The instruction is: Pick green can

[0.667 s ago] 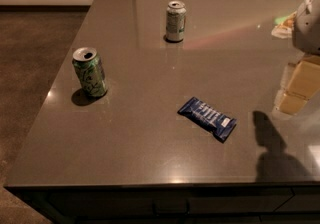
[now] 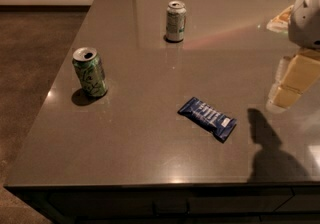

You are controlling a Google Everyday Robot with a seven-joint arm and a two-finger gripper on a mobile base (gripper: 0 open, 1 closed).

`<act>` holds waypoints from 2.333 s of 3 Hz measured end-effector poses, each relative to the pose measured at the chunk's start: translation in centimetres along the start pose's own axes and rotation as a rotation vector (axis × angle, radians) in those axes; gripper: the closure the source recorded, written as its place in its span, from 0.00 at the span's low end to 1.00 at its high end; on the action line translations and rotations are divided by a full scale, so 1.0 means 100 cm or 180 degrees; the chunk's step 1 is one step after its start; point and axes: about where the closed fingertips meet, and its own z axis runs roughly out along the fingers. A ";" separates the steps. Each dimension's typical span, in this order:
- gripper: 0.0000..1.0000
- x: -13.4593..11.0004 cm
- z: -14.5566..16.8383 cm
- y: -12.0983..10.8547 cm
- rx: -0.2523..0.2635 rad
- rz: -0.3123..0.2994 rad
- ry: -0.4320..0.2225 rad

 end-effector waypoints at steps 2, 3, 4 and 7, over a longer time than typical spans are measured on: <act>0.00 -0.064 0.015 -0.027 0.0052 -0.0182 -0.0390; 0.00 -0.102 0.033 -0.036 0.0039 -0.0225 -0.0508; 0.00 -0.140 0.056 -0.041 0.0008 -0.0196 -0.0624; 0.00 -0.243 0.118 -0.025 -0.0281 0.0040 -0.1075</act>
Offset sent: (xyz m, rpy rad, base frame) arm 0.0688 0.0936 0.0111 0.1485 -0.0797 0.1320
